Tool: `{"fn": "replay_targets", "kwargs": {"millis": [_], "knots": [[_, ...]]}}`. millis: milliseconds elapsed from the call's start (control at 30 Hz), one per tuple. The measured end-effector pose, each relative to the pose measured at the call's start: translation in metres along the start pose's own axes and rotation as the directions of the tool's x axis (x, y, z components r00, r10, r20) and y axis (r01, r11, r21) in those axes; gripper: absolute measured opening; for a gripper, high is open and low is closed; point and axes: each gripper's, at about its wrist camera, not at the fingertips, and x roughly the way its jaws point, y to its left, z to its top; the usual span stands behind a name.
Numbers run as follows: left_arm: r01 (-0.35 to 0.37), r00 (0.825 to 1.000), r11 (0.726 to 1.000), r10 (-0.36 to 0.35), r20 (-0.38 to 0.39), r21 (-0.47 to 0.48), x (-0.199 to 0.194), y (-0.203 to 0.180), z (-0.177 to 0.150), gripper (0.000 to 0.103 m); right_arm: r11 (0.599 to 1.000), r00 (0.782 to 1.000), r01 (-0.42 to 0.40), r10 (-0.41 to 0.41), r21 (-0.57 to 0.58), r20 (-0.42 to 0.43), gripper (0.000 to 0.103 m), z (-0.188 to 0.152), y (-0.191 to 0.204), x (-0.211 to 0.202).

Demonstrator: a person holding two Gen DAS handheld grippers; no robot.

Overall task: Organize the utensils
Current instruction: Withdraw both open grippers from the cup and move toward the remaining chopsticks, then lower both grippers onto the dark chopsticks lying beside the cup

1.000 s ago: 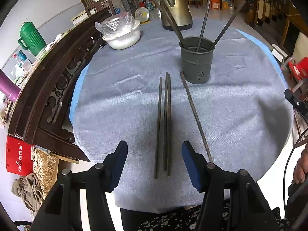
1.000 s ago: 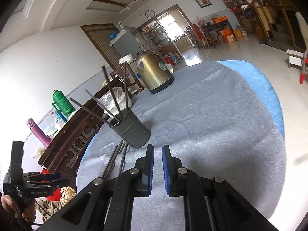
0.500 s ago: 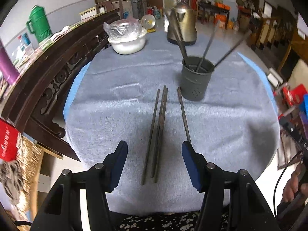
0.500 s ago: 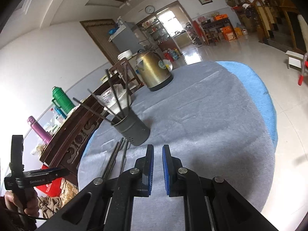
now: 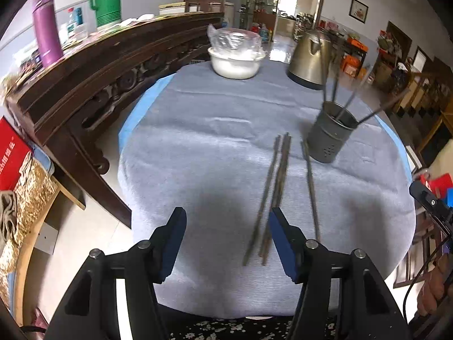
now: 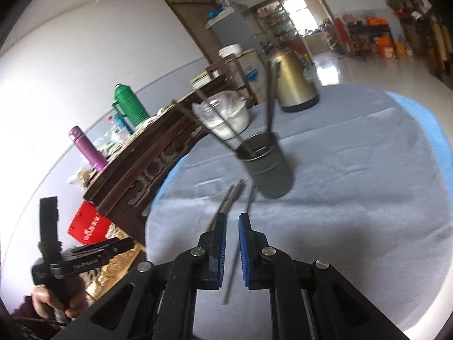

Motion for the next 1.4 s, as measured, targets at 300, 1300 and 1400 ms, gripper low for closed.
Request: {"fn": "replay_targets", "kwargs": {"millis": [300,1300,1400], "knots": [[0.070,0.997,0.998,-0.070,-0.039,-0.008,0.035,0.026,-0.004,0.065,0.996,0.993,0.070,-0.065,0.052,-0.098,0.012,0.001,0.006,0.041],[0.274,0.947,0.958,-0.253,-0.200,0.085,0.095,0.039,-0.012,0.065,0.947,0.870,0.316,-0.313,-0.056,-0.380,0.012,-0.049,0.025,0.165],[0.289,0.940,0.954,-0.266,-0.214,0.083,0.099,0.031,-0.008,0.065,0.946,0.872,0.317,-0.316,-0.060,-0.373,0.008,-0.050,0.022,0.163]]}}
